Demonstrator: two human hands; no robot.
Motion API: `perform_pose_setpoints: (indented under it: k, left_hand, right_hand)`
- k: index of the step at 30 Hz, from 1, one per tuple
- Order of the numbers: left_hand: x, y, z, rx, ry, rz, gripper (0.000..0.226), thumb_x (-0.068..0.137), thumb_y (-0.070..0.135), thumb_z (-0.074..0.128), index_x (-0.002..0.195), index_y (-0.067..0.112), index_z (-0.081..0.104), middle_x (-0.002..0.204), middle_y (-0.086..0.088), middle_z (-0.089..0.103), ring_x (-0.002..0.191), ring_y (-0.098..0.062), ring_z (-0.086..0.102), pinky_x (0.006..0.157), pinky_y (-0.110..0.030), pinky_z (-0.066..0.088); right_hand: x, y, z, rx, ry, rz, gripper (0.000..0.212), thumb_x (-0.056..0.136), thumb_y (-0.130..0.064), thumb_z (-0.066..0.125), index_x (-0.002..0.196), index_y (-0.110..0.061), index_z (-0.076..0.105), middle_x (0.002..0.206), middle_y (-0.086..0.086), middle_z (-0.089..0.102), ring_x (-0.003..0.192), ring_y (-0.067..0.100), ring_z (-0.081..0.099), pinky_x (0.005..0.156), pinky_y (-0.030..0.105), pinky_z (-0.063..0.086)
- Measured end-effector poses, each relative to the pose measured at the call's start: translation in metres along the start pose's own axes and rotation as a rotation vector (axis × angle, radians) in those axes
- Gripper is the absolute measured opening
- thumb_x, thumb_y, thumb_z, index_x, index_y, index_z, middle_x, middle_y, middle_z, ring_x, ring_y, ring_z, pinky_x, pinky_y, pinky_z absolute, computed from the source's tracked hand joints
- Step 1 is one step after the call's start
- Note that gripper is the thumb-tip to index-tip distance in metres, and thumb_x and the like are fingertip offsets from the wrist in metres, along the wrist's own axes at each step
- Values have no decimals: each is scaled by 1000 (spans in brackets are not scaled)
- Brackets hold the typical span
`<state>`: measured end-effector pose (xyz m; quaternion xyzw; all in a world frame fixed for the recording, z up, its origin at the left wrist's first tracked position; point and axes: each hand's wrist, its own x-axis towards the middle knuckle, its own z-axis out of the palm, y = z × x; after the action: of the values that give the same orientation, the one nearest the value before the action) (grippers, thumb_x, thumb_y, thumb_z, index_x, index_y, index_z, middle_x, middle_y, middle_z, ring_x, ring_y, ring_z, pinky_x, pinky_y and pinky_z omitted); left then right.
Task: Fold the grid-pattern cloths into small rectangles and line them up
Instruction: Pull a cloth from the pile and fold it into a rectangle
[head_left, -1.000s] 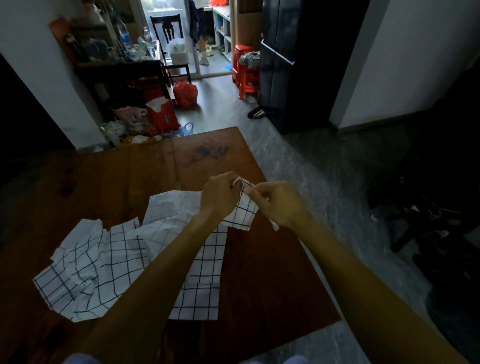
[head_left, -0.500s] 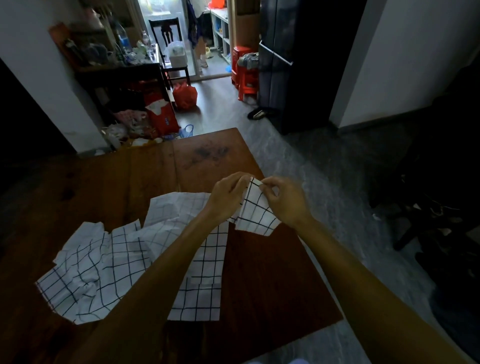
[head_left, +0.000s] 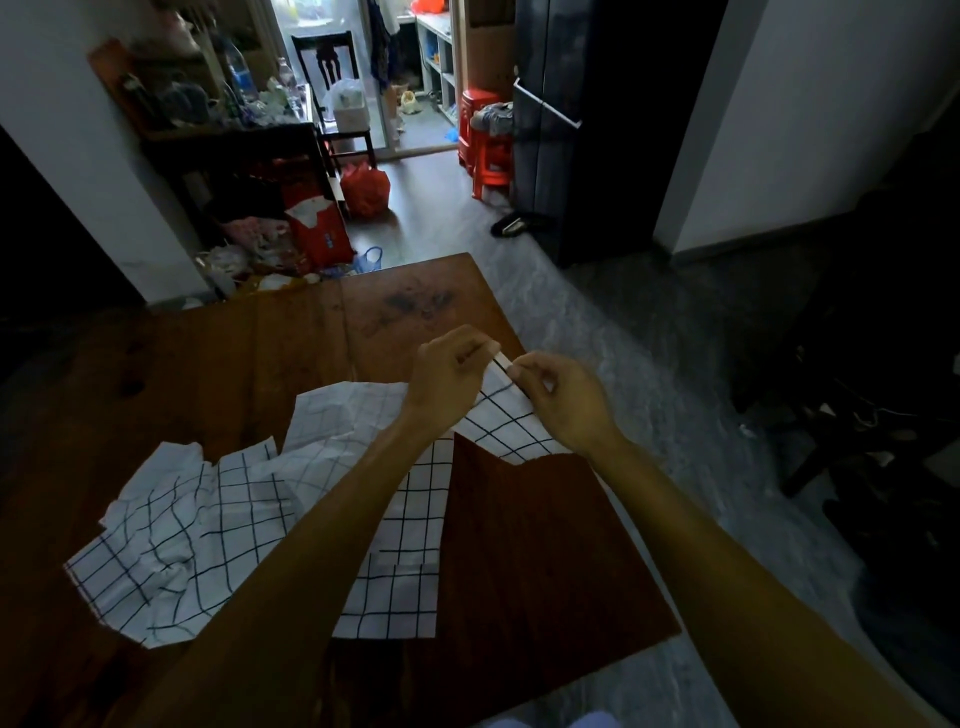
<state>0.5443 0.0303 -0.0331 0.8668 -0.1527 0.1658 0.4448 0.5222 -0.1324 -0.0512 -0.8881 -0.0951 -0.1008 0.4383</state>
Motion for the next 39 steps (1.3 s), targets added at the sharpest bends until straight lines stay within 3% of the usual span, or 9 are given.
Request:
perform_pose_setpoints:
  k: [5, 10, 17, 21, 24, 26, 30, 35, 39]
  left_hand:
    - [6, -1, -1, 12, 79, -67, 17, 91, 16, 60, 74, 18, 57, 67, 17, 51, 60, 3, 47, 60, -6, 38]
    - [4, -8, 3, -50, 132, -108, 17, 93, 13, 57, 76, 15, 59, 69, 16, 53, 62, 3, 48, 61, -6, 38]
    - [-1, -8, 3, -17, 255, -98, 18, 95, 14, 54, 81, 6, 63, 75, 1, 59, 64, 3, 48, 62, -4, 37]
    - [-3, -12, -2, -2, 210, -17, 16, 95, 10, 54, 81, 11, 62, 76, 6, 58, 66, 3, 52, 64, -3, 37]
    - [-9, -14, 5, 28, 89, 62, 13, 94, 12, 56, 82, 15, 62, 77, 8, 60, 68, -1, 54, 64, -4, 39]
    - [-13, -11, 14, 17, 44, 90, 13, 93, 13, 57, 83, 14, 64, 77, 5, 63, 67, -7, 56, 62, -10, 42]
    - [-15, -5, 20, -27, 51, 78, 13, 93, 14, 58, 82, 12, 65, 77, 7, 62, 68, -2, 57, 61, -10, 41]
    - [-7, -10, 11, -98, 180, -104, 19, 92, 16, 59, 74, 13, 59, 69, 11, 56, 62, 0, 50, 61, -14, 40]
    - [-7, -5, 13, -129, 223, -156, 20, 93, 16, 58, 73, 15, 56, 67, 14, 53, 62, 0, 48, 61, -7, 38]
  right_hand:
    - [-12, 13, 4, -23, 6, 92, 22, 97, -31, 51, 101, -16, 67, 88, -4, 67, 79, 6, 59, 68, 15, 45]
    - [-21, 27, 3, -72, -11, 95, 19, 98, -26, 49, 100, -15, 64, 85, -5, 64, 78, 13, 62, 71, 31, 54]
    - [-38, 61, 3, -189, -6, 65, 17, 99, -27, 47, 102, -20, 62, 85, -13, 56, 75, 0, 53, 66, 16, 43]
    - [-45, 78, -3, -188, 45, 155, 16, 98, -29, 48, 101, -25, 63, 81, -14, 57, 70, 0, 52, 66, 22, 44]
    - [-29, 53, 0, -150, 101, 129, 25, 99, -32, 45, 115, -22, 61, 103, -10, 60, 89, 0, 54, 81, 19, 44]
    - [-15, 25, 3, -115, 44, 5, 31, 100, -33, 43, 121, -19, 60, 111, -7, 60, 99, 3, 53, 87, 19, 40]
    - [-1, 2, 9, -116, -31, -189, 28, 102, -23, 40, 96, -12, 64, 72, -1, 59, 63, 12, 53, 60, 26, 42]
    - [-14, 25, 9, -217, 3, -101, 27, 101, -29, 41, 97, -16, 64, 71, -7, 58, 64, 12, 57, 62, 32, 50]
    - [-24, 33, 6, -216, 62, -30, 34, 98, -42, 36, 95, -20, 62, 66, -7, 56, 60, 10, 56, 59, 34, 52]
